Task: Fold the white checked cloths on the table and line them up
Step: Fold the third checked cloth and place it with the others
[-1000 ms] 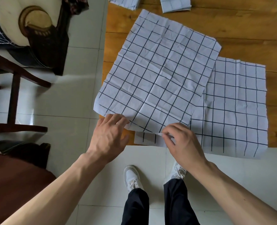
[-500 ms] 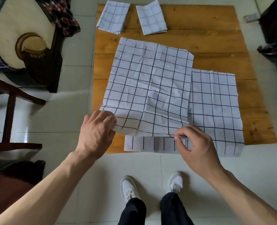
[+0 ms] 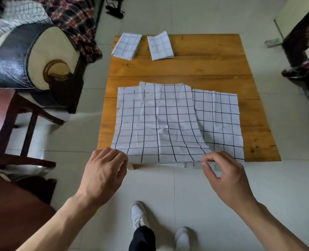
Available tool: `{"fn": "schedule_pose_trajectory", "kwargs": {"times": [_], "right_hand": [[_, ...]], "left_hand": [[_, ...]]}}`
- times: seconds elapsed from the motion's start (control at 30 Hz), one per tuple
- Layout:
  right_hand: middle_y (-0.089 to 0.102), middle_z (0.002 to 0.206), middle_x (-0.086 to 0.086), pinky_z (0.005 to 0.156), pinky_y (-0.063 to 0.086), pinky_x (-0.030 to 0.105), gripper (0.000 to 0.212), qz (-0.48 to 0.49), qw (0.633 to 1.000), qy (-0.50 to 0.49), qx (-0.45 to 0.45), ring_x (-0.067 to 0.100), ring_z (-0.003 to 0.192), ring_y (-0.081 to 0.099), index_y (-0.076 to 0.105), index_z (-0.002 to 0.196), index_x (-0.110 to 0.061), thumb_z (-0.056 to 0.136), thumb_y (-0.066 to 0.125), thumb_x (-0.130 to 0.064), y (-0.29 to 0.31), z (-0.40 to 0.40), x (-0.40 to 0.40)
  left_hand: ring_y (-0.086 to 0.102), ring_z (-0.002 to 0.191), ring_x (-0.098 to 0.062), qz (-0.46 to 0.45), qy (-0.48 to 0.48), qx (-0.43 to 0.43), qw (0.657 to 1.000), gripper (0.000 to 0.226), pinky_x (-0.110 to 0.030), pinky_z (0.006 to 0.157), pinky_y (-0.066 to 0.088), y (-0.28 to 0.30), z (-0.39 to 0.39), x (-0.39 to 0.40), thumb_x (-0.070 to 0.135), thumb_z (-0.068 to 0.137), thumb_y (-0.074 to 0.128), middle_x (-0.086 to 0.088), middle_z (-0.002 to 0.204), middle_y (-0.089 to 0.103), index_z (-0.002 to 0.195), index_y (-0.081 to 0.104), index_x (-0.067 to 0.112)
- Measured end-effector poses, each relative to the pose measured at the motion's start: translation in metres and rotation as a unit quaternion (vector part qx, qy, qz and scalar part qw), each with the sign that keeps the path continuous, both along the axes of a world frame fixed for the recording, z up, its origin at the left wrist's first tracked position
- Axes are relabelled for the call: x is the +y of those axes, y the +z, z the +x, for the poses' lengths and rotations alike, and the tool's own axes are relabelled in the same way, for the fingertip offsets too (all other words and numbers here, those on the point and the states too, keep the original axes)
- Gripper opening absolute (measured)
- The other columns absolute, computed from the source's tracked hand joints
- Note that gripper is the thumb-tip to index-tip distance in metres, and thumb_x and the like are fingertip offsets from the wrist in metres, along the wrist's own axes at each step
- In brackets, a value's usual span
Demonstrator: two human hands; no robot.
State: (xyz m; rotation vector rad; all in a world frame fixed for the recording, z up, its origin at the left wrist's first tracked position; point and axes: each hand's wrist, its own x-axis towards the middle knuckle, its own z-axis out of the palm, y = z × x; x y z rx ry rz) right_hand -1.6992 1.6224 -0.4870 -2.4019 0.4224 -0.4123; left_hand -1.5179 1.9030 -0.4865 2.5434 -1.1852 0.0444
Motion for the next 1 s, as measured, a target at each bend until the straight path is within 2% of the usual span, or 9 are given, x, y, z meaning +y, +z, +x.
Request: {"fn": "schedule_pose_trajectory", "kwargs": {"times": [0.1, 0.23, 0.37, 0.5, 0.6, 0.67, 0.77, 0.9, 1.0], "right_hand": [[0.062, 0.087, -0.011, 0.073, 0.053, 0.038, 0.009, 0.013, 1.0, 0.003, 0.006, 0.014, 0.085, 0.062, 0.065, 0.09, -0.019, 0.091, 0.058, -0.025, 0.01, -0.013, -0.007], [0.063, 0.086, -0.01, 0.069, 0.053, 0.04, 0.008, 0.005, 1.0, 0.007, -0.006, 0.016, 0.082, 0.062, 0.065, 0.089, -0.017, 0.09, 0.067, -0.01, 0.025, -0.023, -0.013], [0.064, 0.088, -0.009, 0.064, 0.056, 0.04, 0.01, 0.015, 1.0, 0.006, -0.003, 0.014, 0.085, 0.062, 0.065, 0.091, -0.017, 0.089, 0.069, -0.008, 0.032, -0.029, -0.017], [0.064, 0.087, -0.01, 0.071, 0.054, 0.038, 0.012, 0.03, 1.0, 0.004, 0.006, 0.012, 0.085, 0.062, 0.064, 0.09, -0.018, 0.088, 0.069, -0.008, 0.033, -0.022, -0.018], [0.065, 0.085, -0.01, 0.072, 0.055, 0.038, 0.01, 0.034, 0.999, 0.006, 0.009, 0.012, 0.085, 0.063, 0.064, 0.088, -0.018, 0.088, 0.068, -0.009, 0.035, -0.002, -0.017], [0.066, 0.085, -0.009, 0.073, 0.055, 0.04, 0.008, 0.032, 0.999, 0.008, 0.006, 0.013, 0.085, 0.064, 0.064, 0.088, -0.017, 0.089, 0.069, -0.01, 0.035, 0.018, -0.018], [0.066, 0.085, -0.01, 0.074, 0.055, 0.033, 0.005, 0.024, 1.0, 0.007, 0.012, 0.009, 0.085, 0.064, 0.064, 0.087, -0.017, 0.09, 0.068, -0.017, 0.039, 0.056, -0.024], [0.067, 0.084, -0.014, 0.077, 0.053, 0.022, 0.009, 0.032, 0.999, -0.011, 0.019, 0.005, 0.088, 0.065, 0.063, 0.085, -0.02, 0.091, 0.069, -0.018, 0.037, 0.113, -0.033], [0.068, 0.084, -0.015, 0.071, 0.047, 0.012, 0.012, 0.044, 0.998, -0.028, 0.04, -0.003, 0.093, 0.065, 0.061, 0.083, -0.021, 0.092, 0.069, -0.022, 0.028, 0.149, -0.041]], "left_hand": [[0.059, 0.075, -0.023, -0.007, 0.006, -0.004, 1.0, 0.003, -0.028, 0.069, 0.027, 0.015, -0.015, -0.001, 0.016, 0.081, 0.064, 0.008, 0.079, 0.062, 0.081, 0.062, 0.018], [0.06, 0.074, -0.022, -0.01, 0.008, 0.0, 1.0, 0.004, -0.033, 0.064, 0.039, 0.035, -0.025, -0.004, 0.021, 0.085, 0.059, 0.009, 0.079, 0.063, 0.083, 0.062, 0.019], [0.06, 0.074, -0.021, 0.003, 0.021, 0.019, 1.0, 0.011, -0.037, 0.064, 0.046, 0.044, -0.029, -0.004, 0.028, 0.087, 0.054, 0.01, 0.08, 0.063, 0.085, 0.062, 0.021], [0.061, 0.075, -0.019, 0.004, 0.042, 0.057, 0.997, 0.013, -0.038, 0.065, 0.049, 0.047, -0.035, -0.004, 0.033, 0.085, 0.052, 0.013, 0.08, 0.063, 0.084, 0.06, 0.024], [0.061, 0.073, -0.014, -0.015, 0.078, 0.09, 0.993, 0.006, -0.037, 0.065, 0.05, 0.049, -0.028, -0.003, 0.032, 0.084, 0.058, 0.016, 0.077, 0.061, 0.081, 0.057, 0.027], [0.059, 0.07, -0.012, -0.039, 0.112, 0.114, 0.986, 0.014, -0.036, 0.064, 0.05, 0.048, -0.014, -0.002, 0.027, 0.085, 0.069, 0.018, 0.074, 0.059, 0.078, 0.057, 0.027], [0.059, 0.068, -0.012, -0.063, 0.15, 0.15, 0.975, 0.025, -0.036, 0.061, 0.051, 0.044, 0.017, -0.001, 0.017, 0.082, 0.08, 0.016, 0.073, 0.061, 0.077, 0.057, 0.028], [0.061, 0.069, -0.011, -0.094, 0.172, 0.184, 0.963, 0.023, -0.035, 0.063, 0.052, 0.034, 0.065, -0.007, 0.018, 0.083, 0.078, 0.014, 0.072, 0.063, 0.076, 0.058, 0.027], [0.063, 0.068, -0.008, -0.115, 0.21, 0.221, 0.945, 0.02, -0.033, 0.065, 0.053, 0.023, 0.098, -0.014, 0.019, 0.084, 0.077, 0.014, 0.069, 0.066, 0.074, 0.06, 0.026]]}}
